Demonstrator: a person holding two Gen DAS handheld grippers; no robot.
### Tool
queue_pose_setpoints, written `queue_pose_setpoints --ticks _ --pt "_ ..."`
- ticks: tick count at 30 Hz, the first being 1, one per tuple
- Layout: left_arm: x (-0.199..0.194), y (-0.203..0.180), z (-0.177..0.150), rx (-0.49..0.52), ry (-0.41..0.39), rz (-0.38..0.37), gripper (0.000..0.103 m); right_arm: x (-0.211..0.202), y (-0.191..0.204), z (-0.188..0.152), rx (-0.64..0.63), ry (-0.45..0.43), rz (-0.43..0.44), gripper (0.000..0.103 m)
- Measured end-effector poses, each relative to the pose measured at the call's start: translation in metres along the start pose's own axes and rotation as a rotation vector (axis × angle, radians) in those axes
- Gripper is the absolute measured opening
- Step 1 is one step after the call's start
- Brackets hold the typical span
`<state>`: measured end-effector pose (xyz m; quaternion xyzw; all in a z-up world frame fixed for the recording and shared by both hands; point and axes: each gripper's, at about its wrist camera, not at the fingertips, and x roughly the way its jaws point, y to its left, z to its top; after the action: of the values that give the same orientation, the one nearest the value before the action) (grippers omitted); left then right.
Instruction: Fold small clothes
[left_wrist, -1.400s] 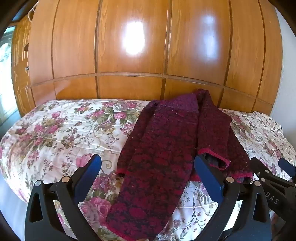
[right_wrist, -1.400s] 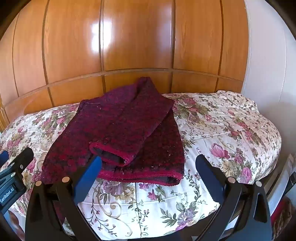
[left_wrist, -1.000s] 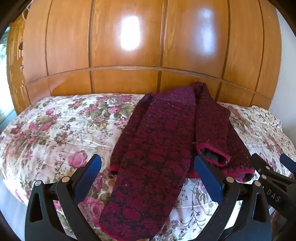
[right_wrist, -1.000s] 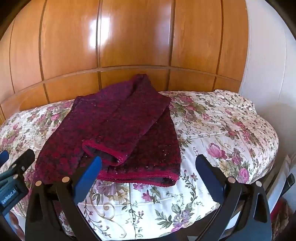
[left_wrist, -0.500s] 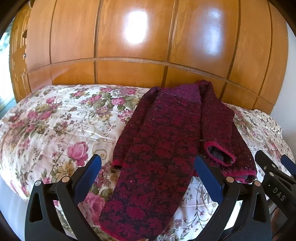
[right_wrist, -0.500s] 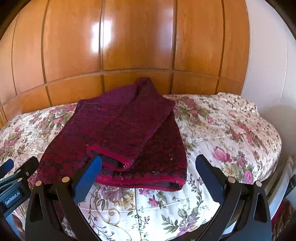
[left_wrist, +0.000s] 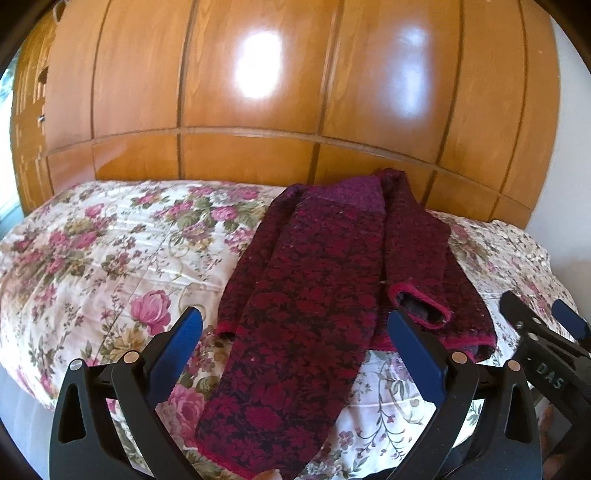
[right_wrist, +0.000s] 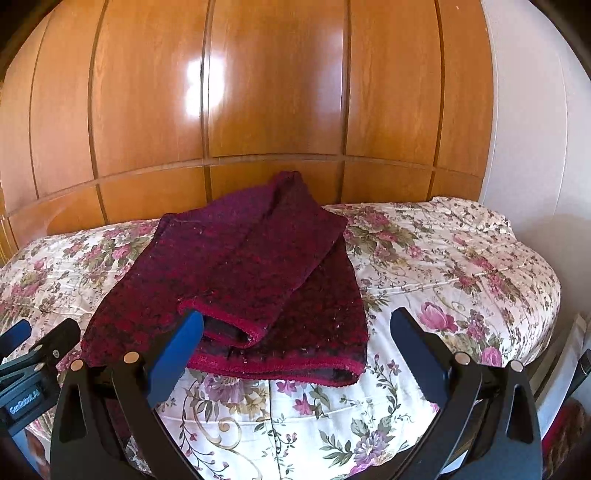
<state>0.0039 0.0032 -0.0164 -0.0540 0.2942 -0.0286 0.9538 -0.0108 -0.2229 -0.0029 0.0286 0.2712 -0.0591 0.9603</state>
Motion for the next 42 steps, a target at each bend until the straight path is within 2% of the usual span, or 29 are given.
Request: queue_pose_setpoints --ticks 13,20,29,42 --pt "0.002 -0.004 -0.003 0.032 0.018 -0.008 0.1 -0.001 0.001 -0.002 -0.013 0.017 -0.005 0.101" --pt "0.005 -0.006 -0.006 0.039 0.035 -0.038 0.1 0.003 0.001 -0.004 -0.021 0.027 -0.012 0.101" --pt "0.011 -0.011 -0.008 0.108 0.052 -0.082 0.1 0.008 0.002 -0.005 -0.026 0.043 -0.01 0.101" --pt "0.032 -0.012 -0.027 0.207 0.137 -0.116 0.099 0.025 0.003 -0.01 -0.035 0.1 0.01 0.101"
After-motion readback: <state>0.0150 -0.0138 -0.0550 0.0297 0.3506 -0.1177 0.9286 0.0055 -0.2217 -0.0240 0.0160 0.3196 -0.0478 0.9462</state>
